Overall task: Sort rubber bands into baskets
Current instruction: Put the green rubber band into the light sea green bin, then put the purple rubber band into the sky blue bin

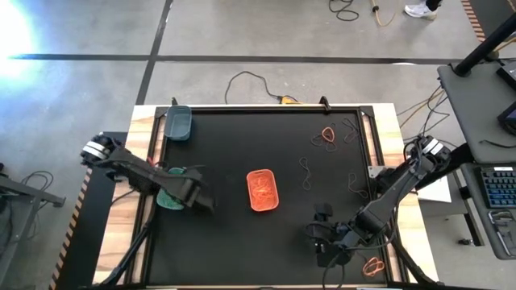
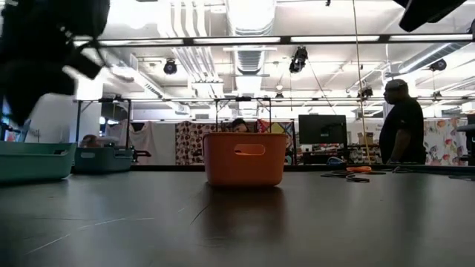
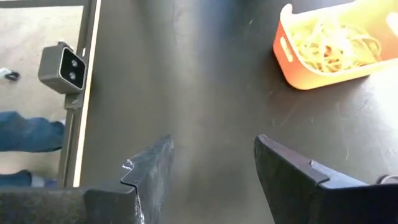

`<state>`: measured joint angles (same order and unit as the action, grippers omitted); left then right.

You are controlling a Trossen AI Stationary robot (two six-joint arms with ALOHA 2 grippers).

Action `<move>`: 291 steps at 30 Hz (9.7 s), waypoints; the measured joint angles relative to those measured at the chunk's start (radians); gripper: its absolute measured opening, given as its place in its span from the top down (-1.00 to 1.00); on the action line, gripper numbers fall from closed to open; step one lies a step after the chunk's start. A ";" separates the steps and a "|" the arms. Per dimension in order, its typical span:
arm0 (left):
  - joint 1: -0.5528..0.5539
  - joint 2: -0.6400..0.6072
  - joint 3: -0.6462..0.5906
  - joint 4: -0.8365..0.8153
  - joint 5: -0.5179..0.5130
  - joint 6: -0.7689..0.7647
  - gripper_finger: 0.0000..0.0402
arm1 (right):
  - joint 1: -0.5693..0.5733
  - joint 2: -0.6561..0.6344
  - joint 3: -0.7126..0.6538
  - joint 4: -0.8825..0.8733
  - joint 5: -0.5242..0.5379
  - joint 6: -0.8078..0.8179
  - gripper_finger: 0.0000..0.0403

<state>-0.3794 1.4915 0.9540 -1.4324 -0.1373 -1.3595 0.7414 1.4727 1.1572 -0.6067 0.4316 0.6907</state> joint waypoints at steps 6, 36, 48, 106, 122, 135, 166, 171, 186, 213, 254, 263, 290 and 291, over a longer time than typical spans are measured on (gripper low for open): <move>0.053 -0.071 -0.166 0.118 0.133 -0.021 1.00 | 0.000 0.000 0.000 0.007 -0.021 0.008 -0.07; -0.493 -0.153 0.289 -0.120 -0.497 -0.451 -0.09 | 0.049 0.134 -0.002 -0.339 -0.710 0.756 -0.06; -0.695 -0.190 0.242 0.019 -0.987 -0.407 0.07 | 0.084 0.298 -0.097 -0.332 -1.054 0.695 0.18; -0.478 -0.867 -0.227 0.361 -1.060 -0.010 0.16 | -1.016 0.284 0.263 0.260 -0.282 -0.280 0.96; 0.188 -0.821 -0.372 0.890 -0.487 0.595 0.12 | -1.069 0.538 0.315 0.304 -0.466 -0.300 0.71; 0.640 -0.461 -0.482 1.455 -0.029 0.897 -0.12 | -1.073 0.348 0.334 0.093 -0.475 -0.322 -0.15; 0.735 0.518 0.189 1.381 0.041 1.089 -0.43 | -0.977 0.106 0.327 -0.192 -0.413 -0.229 -0.25; 0.722 0.544 0.205 1.363 0.021 1.088 -0.32 | -0.977 0.106 0.327 -0.202 -0.413 -0.220 -0.23; 0.707 0.553 0.199 1.359 -0.021 1.008 0.96 | -0.977 0.106 0.327 -0.200 -0.487 -0.164 -0.18; 0.974 0.054 0.152 0.640 -0.270 1.168 1.00 | -0.924 0.104 0.327 -0.197 -0.518 -0.145 -0.18; 1.371 0.241 0.114 0.541 -0.238 1.090 0.56 | -1.015 -0.011 0.321 -0.378 -0.510 -0.662 -0.18; 1.334 0.088 0.114 0.420 -0.237 1.134 0.02 | -1.000 -0.015 0.215 -0.402 -0.511 -0.546 -0.18; 0.897 -0.600 -0.142 0.801 0.020 1.034 -0.41 | -0.979 0.070 -0.227 -0.114 -0.475 0.277 -0.17; 0.882 -0.604 -0.147 0.801 0.020 1.033 -0.41 | -0.979 0.088 -0.221 -0.114 -0.471 0.279 -0.15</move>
<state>0.5025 0.8878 0.8067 -0.6315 -0.1177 -0.3267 -0.2375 1.5606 0.9363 -0.7204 -0.0391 0.9699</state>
